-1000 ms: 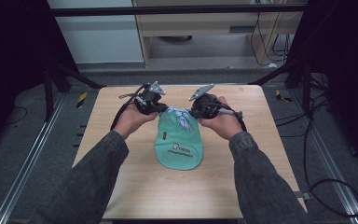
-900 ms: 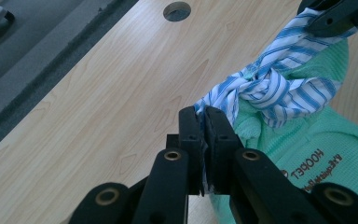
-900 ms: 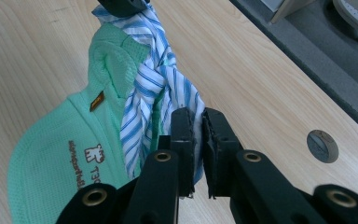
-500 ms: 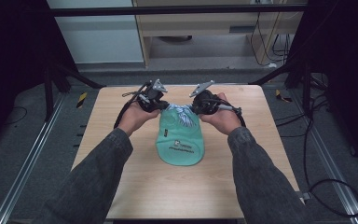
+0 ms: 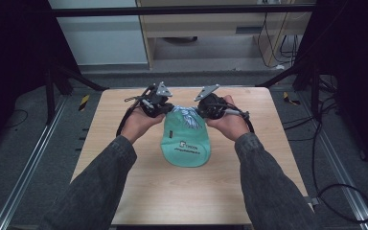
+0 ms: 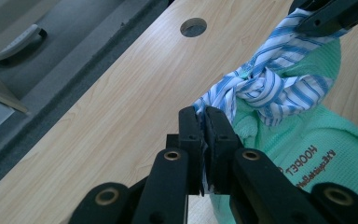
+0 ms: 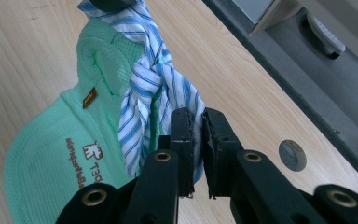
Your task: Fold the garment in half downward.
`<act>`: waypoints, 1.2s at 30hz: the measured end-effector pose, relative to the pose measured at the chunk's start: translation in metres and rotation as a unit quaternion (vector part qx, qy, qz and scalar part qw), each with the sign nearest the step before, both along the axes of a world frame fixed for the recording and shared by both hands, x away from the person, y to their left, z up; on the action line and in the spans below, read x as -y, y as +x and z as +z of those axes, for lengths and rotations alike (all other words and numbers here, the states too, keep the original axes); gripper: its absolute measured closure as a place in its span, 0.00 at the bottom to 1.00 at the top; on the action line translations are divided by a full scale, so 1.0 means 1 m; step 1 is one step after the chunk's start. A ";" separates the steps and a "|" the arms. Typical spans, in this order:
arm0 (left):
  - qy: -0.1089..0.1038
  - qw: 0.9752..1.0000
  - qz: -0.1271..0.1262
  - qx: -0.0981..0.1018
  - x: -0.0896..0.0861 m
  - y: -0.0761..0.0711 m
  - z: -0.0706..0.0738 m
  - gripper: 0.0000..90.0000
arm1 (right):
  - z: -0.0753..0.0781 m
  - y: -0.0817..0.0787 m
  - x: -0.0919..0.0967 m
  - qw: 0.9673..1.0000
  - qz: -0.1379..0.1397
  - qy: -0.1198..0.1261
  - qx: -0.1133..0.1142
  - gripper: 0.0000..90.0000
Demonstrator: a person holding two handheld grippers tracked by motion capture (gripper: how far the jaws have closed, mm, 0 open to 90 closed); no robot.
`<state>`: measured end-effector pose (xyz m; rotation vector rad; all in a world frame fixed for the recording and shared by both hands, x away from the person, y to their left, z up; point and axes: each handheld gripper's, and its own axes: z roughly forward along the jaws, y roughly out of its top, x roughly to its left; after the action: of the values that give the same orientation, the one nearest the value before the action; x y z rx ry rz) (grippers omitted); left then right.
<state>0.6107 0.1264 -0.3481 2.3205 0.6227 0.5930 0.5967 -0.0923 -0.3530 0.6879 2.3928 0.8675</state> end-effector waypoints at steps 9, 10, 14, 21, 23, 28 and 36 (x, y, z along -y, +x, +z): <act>0.006 1.000 -0.005 0.017 0.002 -0.026 -0.012 0.96 | -0.010 -0.020 0.000 1.000 0.002 -0.010 0.005 0.92; 0.006 1.000 -0.005 0.019 0.002 -0.029 -0.014 0.96 | -0.011 -0.023 -0.001 1.000 0.002 -0.010 0.004 0.92; 0.005 1.000 -0.005 0.024 0.002 -0.038 -0.018 0.96 | -0.016 -0.032 -0.002 1.000 0.004 -0.009 0.007 0.92; 0.010 1.000 -0.010 0.016 0.005 -0.036 -0.022 0.96 | -0.021 -0.036 -0.003 1.000 0.003 -0.015 0.003 0.92; 0.006 1.000 -0.007 0.015 0.005 -0.031 -0.021 0.96 | -0.020 -0.032 -0.002 1.000 0.000 -0.014 0.004 0.92; 0.008 1.000 -0.003 0.014 0.009 -0.017 -0.019 0.96 | -0.018 -0.021 0.001 1.000 -0.011 -0.007 0.006 0.92; 0.011 1.000 -0.014 0.025 0.011 -0.034 -0.030 0.96 | -0.032 -0.030 0.005 1.000 -0.002 -0.005 0.008 0.91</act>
<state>0.5763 0.1159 -0.3783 2.3237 0.5627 0.6467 0.5667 -0.0976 -0.3847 0.6799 2.3787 0.8560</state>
